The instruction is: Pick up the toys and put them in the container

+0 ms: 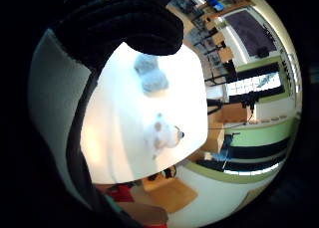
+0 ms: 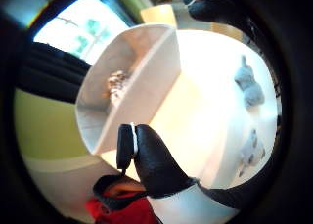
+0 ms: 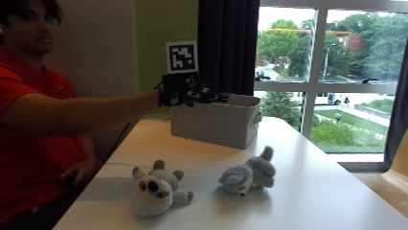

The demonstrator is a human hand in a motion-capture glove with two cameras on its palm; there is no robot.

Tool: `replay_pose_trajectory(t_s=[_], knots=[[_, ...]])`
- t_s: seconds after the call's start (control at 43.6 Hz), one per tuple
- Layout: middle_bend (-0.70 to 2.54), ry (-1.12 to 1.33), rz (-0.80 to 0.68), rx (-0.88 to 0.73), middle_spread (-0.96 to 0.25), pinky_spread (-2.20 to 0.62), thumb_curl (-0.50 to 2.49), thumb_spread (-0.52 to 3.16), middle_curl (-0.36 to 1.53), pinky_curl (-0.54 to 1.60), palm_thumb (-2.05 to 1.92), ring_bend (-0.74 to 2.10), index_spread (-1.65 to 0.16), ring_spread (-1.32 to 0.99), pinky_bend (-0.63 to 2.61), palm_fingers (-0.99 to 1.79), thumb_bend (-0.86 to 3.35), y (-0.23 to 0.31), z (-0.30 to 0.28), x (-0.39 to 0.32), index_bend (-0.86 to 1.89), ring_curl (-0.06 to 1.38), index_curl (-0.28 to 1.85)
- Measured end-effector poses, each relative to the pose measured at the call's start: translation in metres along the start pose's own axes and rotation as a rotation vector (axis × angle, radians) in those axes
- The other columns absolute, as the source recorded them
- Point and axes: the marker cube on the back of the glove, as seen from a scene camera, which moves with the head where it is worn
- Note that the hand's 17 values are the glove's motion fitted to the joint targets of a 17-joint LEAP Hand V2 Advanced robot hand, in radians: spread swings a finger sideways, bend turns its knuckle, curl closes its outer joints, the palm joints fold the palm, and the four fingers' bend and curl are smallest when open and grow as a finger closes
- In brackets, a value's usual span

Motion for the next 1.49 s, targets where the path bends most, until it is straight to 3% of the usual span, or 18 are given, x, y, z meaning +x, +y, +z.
replay_pose_trajectory(t_s=[0.161,0.367,0.735,0.827,1.171,1.492], knots=[[0.26,0.073,0.175,-0.075,-0.13,0.06,0.3,1.04,0.41,0.32,-0.12,0.45,-0.41,-0.11,0.82,-0.07,-0.09,0.019,0.03,0.065,0.27,0.19,0.44],[0.19,0.076,0.273,-0.125,-0.12,0.07,0.26,1.03,0.39,0.3,-0.11,0.37,-0.41,-0.09,0.75,-0.08,-0.09,0.045,0.066,0.12,0.25,0.18,0.44],[0.15,0.029,0.323,-0.251,-0.09,0.1,0.21,1.02,0.33,0.29,-0.11,0.27,-0.41,-0.07,0.72,-0.06,-0.08,0.094,0.127,0.177,0.25,0.19,0.43],[0.12,-0.001,0.331,-0.243,-0.08,0.11,0.2,0.98,0.31,0.34,-0.14,0.23,-0.41,-0.06,0.87,-0.05,-0.1,0.105,0.135,0.187,0.2,0.19,0.42],[0.13,-0.037,0.282,-0.173,-0.07,0.13,0.18,0.92,0.25,0.39,-0.15,0.23,-0.42,-0.04,1.06,-0.01,-0.11,0.127,0.146,0.183,0.2,0.22,0.42],[0.13,0.007,0.298,-0.274,-0.06,0.12,0.18,0.91,0.23,0.41,-0.11,0.22,-0.42,-0.02,1.2,-0.03,-0.09,0.132,0.165,0.182,0.18,0.24,0.41]])
